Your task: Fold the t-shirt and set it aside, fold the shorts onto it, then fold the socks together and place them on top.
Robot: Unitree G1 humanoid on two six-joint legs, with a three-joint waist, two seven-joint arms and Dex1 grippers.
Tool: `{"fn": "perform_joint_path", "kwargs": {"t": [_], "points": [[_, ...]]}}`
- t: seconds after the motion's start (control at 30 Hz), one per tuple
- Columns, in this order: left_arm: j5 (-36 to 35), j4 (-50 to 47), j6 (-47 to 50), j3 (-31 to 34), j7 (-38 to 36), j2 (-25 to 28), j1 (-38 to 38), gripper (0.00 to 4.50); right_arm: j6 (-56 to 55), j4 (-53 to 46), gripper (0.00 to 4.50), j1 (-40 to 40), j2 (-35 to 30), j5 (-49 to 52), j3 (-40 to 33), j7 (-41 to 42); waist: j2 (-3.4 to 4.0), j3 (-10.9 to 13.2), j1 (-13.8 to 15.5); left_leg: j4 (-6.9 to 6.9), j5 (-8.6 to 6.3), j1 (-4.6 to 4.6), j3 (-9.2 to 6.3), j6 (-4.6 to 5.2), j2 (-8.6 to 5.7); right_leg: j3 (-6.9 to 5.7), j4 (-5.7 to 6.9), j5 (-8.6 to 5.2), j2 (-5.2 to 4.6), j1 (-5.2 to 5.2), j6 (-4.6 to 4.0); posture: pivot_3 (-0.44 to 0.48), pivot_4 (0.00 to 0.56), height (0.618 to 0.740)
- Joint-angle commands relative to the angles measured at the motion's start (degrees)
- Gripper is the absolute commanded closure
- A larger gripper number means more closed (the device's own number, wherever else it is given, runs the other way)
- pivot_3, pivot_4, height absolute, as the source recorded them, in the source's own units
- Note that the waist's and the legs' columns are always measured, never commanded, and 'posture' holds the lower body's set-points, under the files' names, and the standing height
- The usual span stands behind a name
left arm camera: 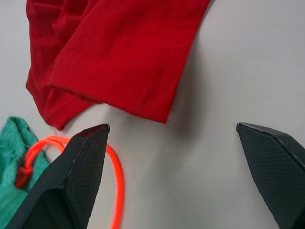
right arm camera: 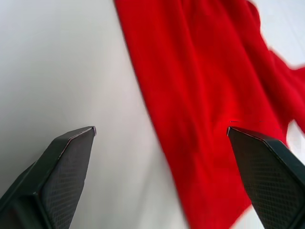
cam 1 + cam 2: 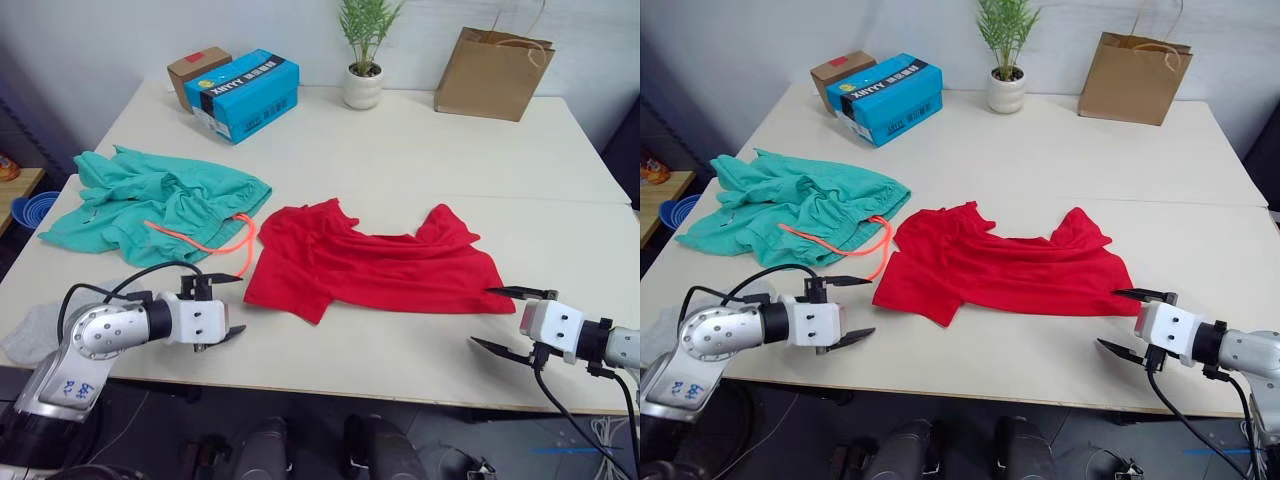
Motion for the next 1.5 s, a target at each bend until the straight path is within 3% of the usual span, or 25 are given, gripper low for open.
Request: {"fn": "perform_joint_path", "kwargs": {"t": [0.03, 0.3, 0.37, 0.57, 0.77, 0.8, 0.93, 1.13, 1.37, 1.5], "points": [[0.9, 3.9, -5.1, -2.8, 1.2, -2.1, -2.6, 0.0, -1.3, 2.6, 0.01, -2.3, -1.5, -1.9, -0.4, -1.9, 0.0, 0.0, -0.2, -0.01, 0.0, 0.03, 0.05, 0.0, 0.01, 0.03, 0.01, 0.0, 0.01, 0.0, 0.0, 0.0, 0.15, 0.74], [1.5, 11.5, -9.0, -8.1, 0.3, -6.5, -10.2, 0.0, -1.4, 12.1, 0.01, -11.8, -1.1, -6.6, 6.1, -1.8, -0.05, 0.0, 0.0, 0.0, 0.0, 0.57, 0.32, 0.08, 0.0, 0.38, 0.07, 0.11, 0.0, 0.36, 0.11, 0.0, 0.15, 0.74], [1.6, 12.7, -9.5, -8.8, -0.1, -6.7, -11.1, 0.4, 0.0, 14.3, 0.38, -14.0, -1.2, -7.5, 7.8, -1.5, -0.14, -0.1, -0.1, 0.01, 0.01, 0.62, 0.39, 0.09, 0.0, 0.48, 0.07, 0.13, 0.0, 0.36, 0.12, 0.0, 0.15, 0.74], [-2.8, 12.9, -7.8, -9.1, -4.2, -6.7, -11.1, 2.19, 2.4, 15.8, 2.2, -17.6, -0.7, -6.0, 10.6, 1.3, -0.2, -0.1, -0.4, 0.0, 0.01, 0.71, 0.53, 0.09, 0.02, 0.62, 0.12, 0.14, 0.0, 0.35, 0.11, 0.0, 0.15, 0.74], [-10.1, 7.8, -4.6, -6.2, -8.2, -5.1, -7.3, 4.15, 7.2, 10.1, 4.31, -15.0, -2.6, -1.3, 10.0, 7.5, -0.2, -0.1, -0.6, -0.02, -0.01, 0.68, 0.55, 0.07, 0.03, 0.65, 0.14, 0.14, -0.01, 0.28, 0.11, 0.0, 0.15, 0.74], [-11.2, 6.8, -4.2, -5.7, -8.6, -4.7, -6.4, 4.43, 8.4, 8.9, 4.5, -14.4, -3.1, -0.4, 9.7, 8.5, -0.19, -0.1, -0.6, -0.03, -0.02, 0.67, 0.54, 0.07, 0.03, 0.65, 0.13, 0.14, -0.01, 0.26, 0.11, 0.0, 0.15, 0.74], [-16.1, 1.7, 0.5, -3.2, -9.8, -3.3, -2.7, 4.47, 12.4, 4.3, 4.5, -11.6, -5.1, 2.4, 8.6, 11.5, -0.18, -0.1, -0.7, -0.05, -0.06, 0.64, 0.54, 0.11, 0.03, 0.65, 0.1, 0.13, -0.01, 0.24, 0.1, 0.0, 0.15, 0.74], [-27.7, -10.8, 18.7, 2.6, -11.1, 0.1, 7.2, 4.47, 23.0, -6.5, 4.5, -3.5, -9.4, 10.3, 5.0, 17.5, -0.14, -0.1, -0.6, -0.16, -0.08, 0.62, 0.52, 0.12, 0.04, 0.66, 0.01, 0.12, -0.02, 0.23, 0.11, 0.0, 0.15, 0.74], [-32.6, -18.8, 30.7, 8.0, -15.6, 7.6, 21.9, 4.47, 36.3, -19.6, 4.5, 9.5, -14.2, 16.3, 1.3, 21.7, -0.09, 0.0, -0.8, -0.23, -0.1, 0.62, 0.51, 0.09, 0.04, 0.69, -0.03, 0.07, -0.01, 0.17, 0.05, 0.0, 0.15, 0.74], [-35.2, -18.8, 35.4, 9.1, -16.3, 8.3, 20.3, 4.47, 42.4, -23.4, 4.5, 8.8, -14.3, 18.8, 0.9, 20.9, -0.06, 0.0, -0.5, -0.21, -0.29, 0.6, 0.48, -0.22, 0.05, 0.71, -0.07, 0.03, -0.02, 0.16, -0.01, 0.0, 0.15, 0.74]]}}
